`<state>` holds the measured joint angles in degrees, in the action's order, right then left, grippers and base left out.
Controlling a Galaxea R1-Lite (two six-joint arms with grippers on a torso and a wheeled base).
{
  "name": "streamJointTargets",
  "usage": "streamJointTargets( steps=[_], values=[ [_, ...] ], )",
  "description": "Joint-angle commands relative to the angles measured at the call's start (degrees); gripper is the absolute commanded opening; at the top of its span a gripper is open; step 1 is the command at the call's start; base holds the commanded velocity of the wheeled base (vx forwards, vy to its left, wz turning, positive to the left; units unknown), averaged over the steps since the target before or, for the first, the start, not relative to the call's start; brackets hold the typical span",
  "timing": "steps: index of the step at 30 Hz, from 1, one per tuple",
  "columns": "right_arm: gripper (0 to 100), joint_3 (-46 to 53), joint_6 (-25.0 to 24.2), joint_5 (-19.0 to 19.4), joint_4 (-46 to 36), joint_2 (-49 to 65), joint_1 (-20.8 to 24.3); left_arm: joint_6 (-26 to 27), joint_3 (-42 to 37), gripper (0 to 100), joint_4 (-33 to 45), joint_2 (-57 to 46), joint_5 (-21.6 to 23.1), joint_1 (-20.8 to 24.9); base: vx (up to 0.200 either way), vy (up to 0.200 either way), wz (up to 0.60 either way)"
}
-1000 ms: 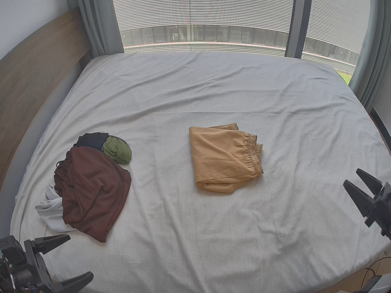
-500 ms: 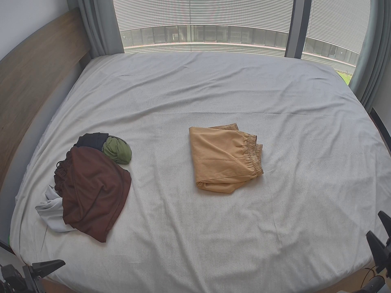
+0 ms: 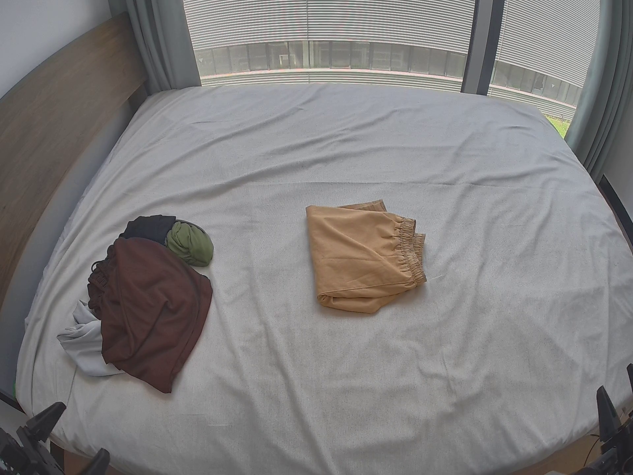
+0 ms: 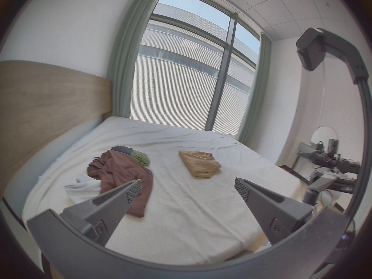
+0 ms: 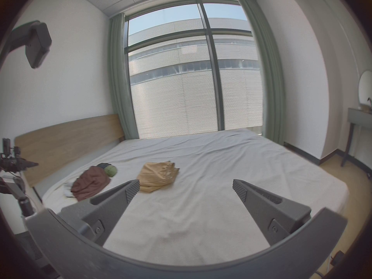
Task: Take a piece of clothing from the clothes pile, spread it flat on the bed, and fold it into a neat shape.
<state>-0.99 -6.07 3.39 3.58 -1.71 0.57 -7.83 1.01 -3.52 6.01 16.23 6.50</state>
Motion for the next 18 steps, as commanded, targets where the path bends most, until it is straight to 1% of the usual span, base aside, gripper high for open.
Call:
streamJointTargets(
  steps=[1, 3, 5, 7, 8, 9, 10, 11, 13, 14, 16, 18],
  values=[
    [100, 0.72, 1.76, -4.09, -0.86, 1.71, -0.31, 2.47, -0.92, 100, 0.01, -1.0, -2.78, -4.39, 0.0, 0.0, 0.0],
    [100, 0.46, 1.76, -4.71, -1.74, 1.71, -0.31, 4.22, -0.84, 100, 0.45, -4.52, -2.69, -7.64, 0.0, 0.0, 0.0],
    [100, 0.37, 1.85, -4.97, -1.91, 1.71, -0.4, 5.01, -0.84, 100, 0.53, -5.13, -2.95, -7.55, 0.0, 0.0, 0.0],
    [100, 0.37, 1.59, -4.44, -1.91, 1.71, -0.31, 5.37, -0.84, 100, 0.62, -4.96, -5.24, -7.11, 0.0, 0.0, 0.0],
    [100, 0.37, 1.59, -4.44, -1.83, 1.71, -0.31, 5.37, -0.84, 100, 0.53, -4.96, -5.42, -7.11, 0.0, 0.0, 0.0],
    [100, 0.55, 1.06, -2.86, -1.12, 1.71, -0.31, 5.45, -0.84, 100, 0.62, -4.96, -8.23, -7.11, 0.0, 0.0, 0.0],
    [100, 0.64, 0.8, -1.89, -0.95, 1.71, -0.31, 5.37, -0.92, 100, 0.62, -4.96, -9.19, -7.11, 0.0, 0.0, 0.0],
    [100, 0.9, 0.71, -1.89, -0.24, 1.71, -0.31, 5.37, -0.92, 100, 0.45, -4.87, -10.07, -7.11, 0.0, 0.0, 0.0],
    [100, 0.99, 0.53, -2.6, 1.07, 1.71, -0.31, 5.89, -0.92, 100, 0.45, -4.87, -11.66, -6.94, 0.0, 0.0, 0.0],
    [100, 0.99, 0.62, -3.83, 0.99, 1.71, -0.31, 6.51, -0.92, 100, 0.53, -4.78, -13.76, -6.94, 0.0, 0.0, 0.0],
    [100, 0.99, 1.32, -4.09, 0.9, 1.71, -0.31, 8.27, -1.01, 100, 3.79, -4.78, -17.02, -7.02, 0.0, 0.0, 0.0],
    [100, 0.99, 1.85, -4.53, 0.9, 1.71, -0.31, 8.35, -0.92, 100, 4.58, -4.78, -17.19, -7.02, 0.0, 0.0, 0.0]
  ],
)
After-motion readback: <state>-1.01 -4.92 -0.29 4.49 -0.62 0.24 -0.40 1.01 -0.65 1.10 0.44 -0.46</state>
